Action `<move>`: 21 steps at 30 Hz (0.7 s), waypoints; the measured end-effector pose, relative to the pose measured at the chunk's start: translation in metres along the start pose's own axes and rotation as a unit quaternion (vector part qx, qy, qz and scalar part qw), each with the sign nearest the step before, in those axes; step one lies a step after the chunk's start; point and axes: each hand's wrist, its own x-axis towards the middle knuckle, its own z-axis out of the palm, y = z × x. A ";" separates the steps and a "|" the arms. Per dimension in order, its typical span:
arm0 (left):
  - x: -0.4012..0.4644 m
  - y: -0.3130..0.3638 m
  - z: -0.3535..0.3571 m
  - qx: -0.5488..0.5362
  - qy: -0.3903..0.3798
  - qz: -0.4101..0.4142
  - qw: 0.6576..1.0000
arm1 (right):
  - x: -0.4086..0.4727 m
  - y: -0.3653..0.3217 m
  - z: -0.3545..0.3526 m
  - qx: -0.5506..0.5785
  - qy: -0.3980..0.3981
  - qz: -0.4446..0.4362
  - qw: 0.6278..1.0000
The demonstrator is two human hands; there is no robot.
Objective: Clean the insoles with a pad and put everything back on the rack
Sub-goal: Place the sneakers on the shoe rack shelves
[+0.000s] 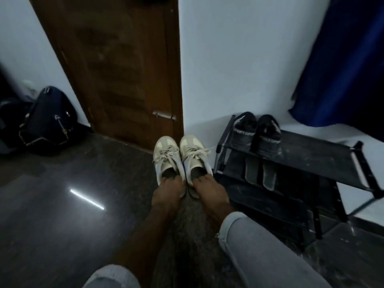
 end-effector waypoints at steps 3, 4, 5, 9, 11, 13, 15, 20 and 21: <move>0.010 0.034 -0.029 0.012 0.013 0.015 1.000 | -0.016 0.018 -0.043 0.003 0.026 0.019 0.999; 0.013 0.046 -0.037 0.020 0.017 0.028 0.999 | -0.021 0.024 -0.056 0.004 0.036 0.025 0.999; 0.014 0.060 -0.045 0.029 0.016 0.034 0.999 | -0.028 0.031 -0.068 0.006 0.047 0.033 0.998; 0.013 0.118 -0.069 0.047 0.022 0.058 0.997 | -0.058 0.063 -0.106 0.017 0.075 0.061 0.995; 0.012 0.144 -0.075 0.055 0.023 0.076 0.995 | -0.074 0.080 -0.120 0.012 0.088 0.073 0.993; 0.013 0.169 -0.075 0.046 0.014 0.092 0.995 | -0.089 0.099 -0.132 0.009 0.087 0.087 0.992; 0.018 0.192 -0.072 0.031 0.009 0.112 0.993 | -0.102 0.119 -0.140 0.008 0.083 0.107 0.991; 0.034 0.252 -0.057 0.026 0.006 0.175 0.984 | -0.133 0.169 -0.150 0.006 0.095 0.168 0.981; 0.037 0.264 -0.055 0.026 0.002 0.188 0.982 | -0.137 0.179 -0.151 0.007 0.099 0.180 0.979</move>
